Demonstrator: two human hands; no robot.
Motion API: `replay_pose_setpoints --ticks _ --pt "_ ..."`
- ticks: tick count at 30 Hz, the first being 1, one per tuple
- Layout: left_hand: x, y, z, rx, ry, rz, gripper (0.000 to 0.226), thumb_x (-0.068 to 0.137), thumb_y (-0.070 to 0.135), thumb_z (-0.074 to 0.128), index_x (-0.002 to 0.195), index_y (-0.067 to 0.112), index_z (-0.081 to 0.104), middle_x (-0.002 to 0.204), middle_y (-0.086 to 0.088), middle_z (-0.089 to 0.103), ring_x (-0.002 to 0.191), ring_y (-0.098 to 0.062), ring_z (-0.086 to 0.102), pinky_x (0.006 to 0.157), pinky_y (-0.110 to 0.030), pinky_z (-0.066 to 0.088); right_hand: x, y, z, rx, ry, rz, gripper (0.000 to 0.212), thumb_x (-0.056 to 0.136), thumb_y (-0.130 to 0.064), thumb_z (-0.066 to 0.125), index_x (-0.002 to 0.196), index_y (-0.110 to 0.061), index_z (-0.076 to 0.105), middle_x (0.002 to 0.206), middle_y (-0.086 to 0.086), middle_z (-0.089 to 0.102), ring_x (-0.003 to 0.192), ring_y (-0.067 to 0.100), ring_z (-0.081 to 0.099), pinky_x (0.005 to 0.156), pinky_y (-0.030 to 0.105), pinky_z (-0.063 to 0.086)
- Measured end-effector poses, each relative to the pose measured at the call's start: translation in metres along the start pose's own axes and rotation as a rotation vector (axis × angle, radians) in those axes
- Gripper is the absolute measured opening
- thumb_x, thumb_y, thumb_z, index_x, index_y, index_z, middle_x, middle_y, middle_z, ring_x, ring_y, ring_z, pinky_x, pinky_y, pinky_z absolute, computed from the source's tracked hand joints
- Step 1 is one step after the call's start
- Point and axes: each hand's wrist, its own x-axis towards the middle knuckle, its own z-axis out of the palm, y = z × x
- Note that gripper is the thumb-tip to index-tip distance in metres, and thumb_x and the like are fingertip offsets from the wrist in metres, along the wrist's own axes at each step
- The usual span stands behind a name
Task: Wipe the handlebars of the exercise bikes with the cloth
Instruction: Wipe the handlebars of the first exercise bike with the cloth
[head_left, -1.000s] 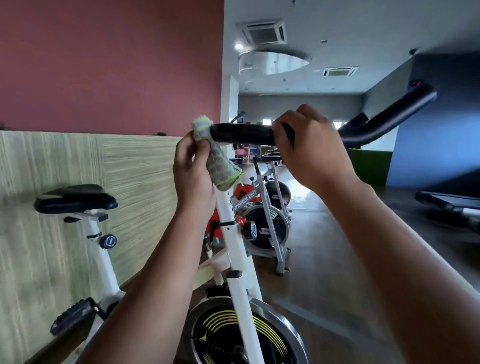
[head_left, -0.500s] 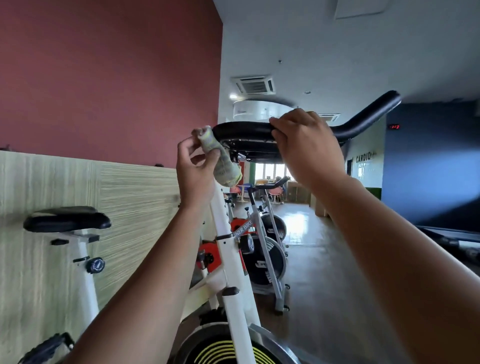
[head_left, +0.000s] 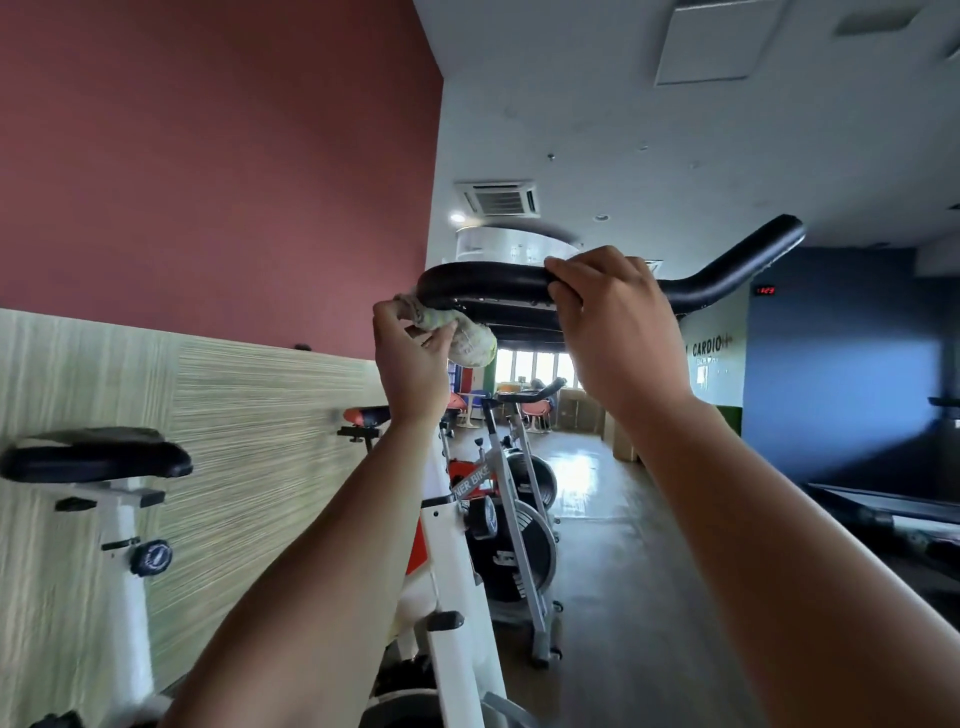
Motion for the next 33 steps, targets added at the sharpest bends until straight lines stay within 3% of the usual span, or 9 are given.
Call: replay_pose_setpoints --ticks 3,7,9,14,19,25,29,33 --pt "-0.002 0.001 0.002 -0.030 0.031 -0.019 0.043 0.082 0.014 0.081 0.103 0.020 0.044 0.111 -0.007 0.062 0.098 -0.018 0.065 0.085 -0.026 0.056 -0.002 -0.002 0.000 0.013 0.020 0.028 0.030 0.097 -0.016 0.052 0.119 -0.009 0.072 0.108 0.012 0.070 0.095 0.038 0.061 0.087 0.041 0.049" --pt "-0.008 0.007 0.000 -0.112 0.099 0.010 0.039 0.083 0.009 0.079 0.103 0.015 0.046 0.110 -0.015 0.063 0.095 -0.021 0.066 0.075 -0.009 0.051 0.000 -0.003 -0.002 0.019 -0.002 0.038 0.029 0.098 -0.015 0.053 0.119 -0.009 0.072 0.109 0.012 0.069 0.097 0.039 0.060 0.087 0.040 0.048" --pt "-0.007 0.007 0.001 -0.100 0.083 0.012 0.040 0.084 0.010 0.079 0.104 0.015 0.045 0.112 -0.015 0.061 0.095 -0.023 0.065 0.074 -0.008 0.050 0.000 -0.003 -0.002 0.017 -0.004 0.033 0.029 0.098 -0.014 0.053 0.119 -0.008 0.071 0.109 0.013 0.069 0.097 0.039 0.060 0.087 0.040 0.048" --pt "-0.001 0.006 -0.001 0.013 0.048 0.024 0.041 0.081 0.019 0.081 0.099 0.021 0.044 0.107 -0.001 0.057 0.095 -0.023 0.063 0.084 -0.040 0.055 0.001 -0.004 -0.004 0.017 -0.027 0.035 0.028 0.098 -0.013 0.054 0.119 -0.009 0.071 0.108 0.014 0.069 0.096 0.039 0.060 0.086 0.039 0.046" --pt "-0.001 0.018 -0.018 0.030 0.057 0.169 0.038 0.079 0.015 0.083 0.101 0.007 0.053 0.106 -0.005 0.057 0.092 -0.021 0.060 0.079 -0.036 0.055 0.001 -0.005 -0.007 0.018 -0.052 0.037 0.027 0.099 -0.012 0.054 0.119 -0.010 0.071 0.109 0.014 0.068 0.098 0.039 0.059 0.087 0.038 0.045" --pt "-0.006 0.037 -0.034 0.087 0.029 0.341 0.035 0.078 0.008 0.082 0.101 0.004 0.056 0.104 -0.002 0.050 0.084 -0.023 0.058 0.072 -0.044 0.055 0.002 -0.006 -0.008 0.044 -0.048 0.055 0.028 0.099 -0.011 0.054 0.121 -0.009 0.071 0.110 0.014 0.070 0.098 0.036 0.061 0.088 0.035 0.044" --pt "-0.018 0.056 -0.038 0.002 0.023 0.282 0.032 0.082 0.009 0.079 0.106 0.008 0.058 0.107 -0.003 0.057 0.086 -0.015 0.060 0.075 -0.038 0.057 -0.005 -0.009 -0.010 0.093 0.022 0.093 0.022 0.097 -0.009 0.055 0.106 -0.008 0.074 0.100 0.010 0.073 0.091 0.032 0.064 0.080 0.034 0.047" --pt "-0.035 0.078 -0.043 -0.213 -0.062 0.068 0.030 0.087 0.013 0.075 0.108 0.021 0.054 0.105 0.002 0.067 0.093 -0.012 0.067 0.081 -0.032 0.057 -0.028 -0.030 -0.011 0.177 0.143 0.137 0.018 0.096 -0.011 0.059 0.104 -0.009 0.074 0.103 0.005 0.070 0.092 0.020 0.064 0.083 0.028 0.050"
